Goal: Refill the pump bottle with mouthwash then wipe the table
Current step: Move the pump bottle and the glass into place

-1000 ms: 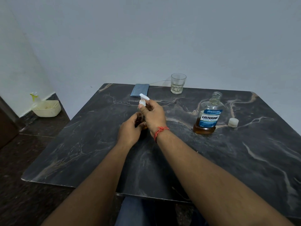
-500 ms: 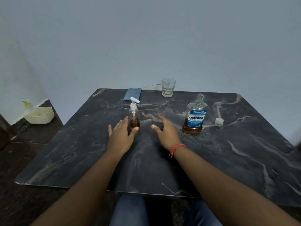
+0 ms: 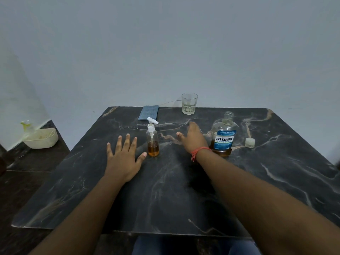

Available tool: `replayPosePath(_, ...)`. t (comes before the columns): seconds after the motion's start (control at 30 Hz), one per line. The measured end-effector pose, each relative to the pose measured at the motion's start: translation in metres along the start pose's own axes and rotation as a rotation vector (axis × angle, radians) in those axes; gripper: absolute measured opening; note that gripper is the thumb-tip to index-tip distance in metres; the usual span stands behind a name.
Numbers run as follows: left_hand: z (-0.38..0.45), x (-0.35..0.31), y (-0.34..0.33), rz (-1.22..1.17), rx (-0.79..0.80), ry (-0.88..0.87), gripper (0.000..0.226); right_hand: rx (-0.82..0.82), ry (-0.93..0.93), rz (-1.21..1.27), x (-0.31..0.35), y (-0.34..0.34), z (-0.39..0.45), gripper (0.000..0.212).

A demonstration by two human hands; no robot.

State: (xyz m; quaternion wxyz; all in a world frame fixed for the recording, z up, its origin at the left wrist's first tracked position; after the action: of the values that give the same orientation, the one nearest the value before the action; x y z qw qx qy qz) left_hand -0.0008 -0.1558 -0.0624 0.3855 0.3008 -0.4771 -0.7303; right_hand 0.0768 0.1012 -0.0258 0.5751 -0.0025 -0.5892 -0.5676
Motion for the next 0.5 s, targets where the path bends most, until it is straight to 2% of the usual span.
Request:
replayPosePath(0.13,0.007,0.0,-0.006,-0.008,-0.038,-0.027,0.081,-0.148,-0.104,0.084,-0.001,-0.01,0.053,0.065)
replayPosePath(0.33,0.021,0.003,-0.013,-0.013,-0.077,-0.032,0.08,-0.328,-0.284,0.189,-0.009,-0.037,0.129,0.083)
replayPosePath(0.5,0.026,0.006,-0.02,-0.021,-0.059,-0.02,0.081,-0.415,-0.4,0.198,-0.015,-0.064,0.173,0.105)
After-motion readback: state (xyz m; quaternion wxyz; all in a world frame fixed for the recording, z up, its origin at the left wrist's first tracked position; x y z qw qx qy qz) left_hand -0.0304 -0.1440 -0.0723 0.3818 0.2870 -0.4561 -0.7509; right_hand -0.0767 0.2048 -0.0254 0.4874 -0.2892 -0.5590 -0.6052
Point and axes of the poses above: each hand's wrist, its own z-axis towards the middle knuckle, its own y-axis out of the back of the hand, x = y × z, the point moved 7 cm from there along z, towards the middle knuckle, and after that the axes turned 13 degrees about -x, right-handed, at the moved point
